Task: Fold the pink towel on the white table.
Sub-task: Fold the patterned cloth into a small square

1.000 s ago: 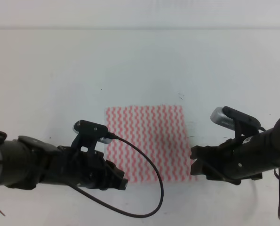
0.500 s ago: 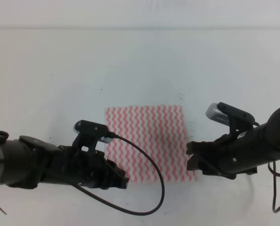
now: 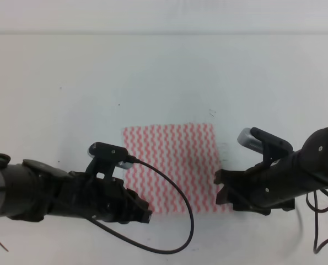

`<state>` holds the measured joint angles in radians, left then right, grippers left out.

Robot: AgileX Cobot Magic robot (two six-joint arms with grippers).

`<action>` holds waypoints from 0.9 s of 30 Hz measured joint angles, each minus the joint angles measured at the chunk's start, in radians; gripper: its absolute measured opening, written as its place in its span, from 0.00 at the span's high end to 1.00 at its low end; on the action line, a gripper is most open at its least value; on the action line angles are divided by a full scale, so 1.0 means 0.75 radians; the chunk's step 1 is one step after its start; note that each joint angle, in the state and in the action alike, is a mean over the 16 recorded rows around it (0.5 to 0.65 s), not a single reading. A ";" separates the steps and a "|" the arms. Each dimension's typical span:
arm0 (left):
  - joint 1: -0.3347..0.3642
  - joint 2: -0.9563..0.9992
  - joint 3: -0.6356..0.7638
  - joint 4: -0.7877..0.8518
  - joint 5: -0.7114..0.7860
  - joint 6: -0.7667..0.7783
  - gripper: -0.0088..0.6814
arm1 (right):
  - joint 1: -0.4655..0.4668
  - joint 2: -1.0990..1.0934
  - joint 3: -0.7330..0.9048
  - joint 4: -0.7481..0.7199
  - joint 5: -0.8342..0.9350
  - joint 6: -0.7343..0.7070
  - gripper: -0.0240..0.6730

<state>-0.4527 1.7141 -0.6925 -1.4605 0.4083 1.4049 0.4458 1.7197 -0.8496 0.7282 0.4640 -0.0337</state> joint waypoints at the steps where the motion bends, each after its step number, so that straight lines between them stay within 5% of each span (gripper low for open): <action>1: 0.000 0.000 0.001 0.001 0.002 0.000 0.99 | 0.000 0.004 -0.001 0.005 0.000 0.000 0.51; 27: 0.000 0.002 -0.001 0.000 0.000 0.004 0.99 | 0.004 0.045 -0.026 0.120 0.069 -0.131 0.52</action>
<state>-0.4528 1.7159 -0.6930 -1.4605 0.4085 1.4076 0.4489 1.7534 -0.8693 0.8178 0.5159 -0.1319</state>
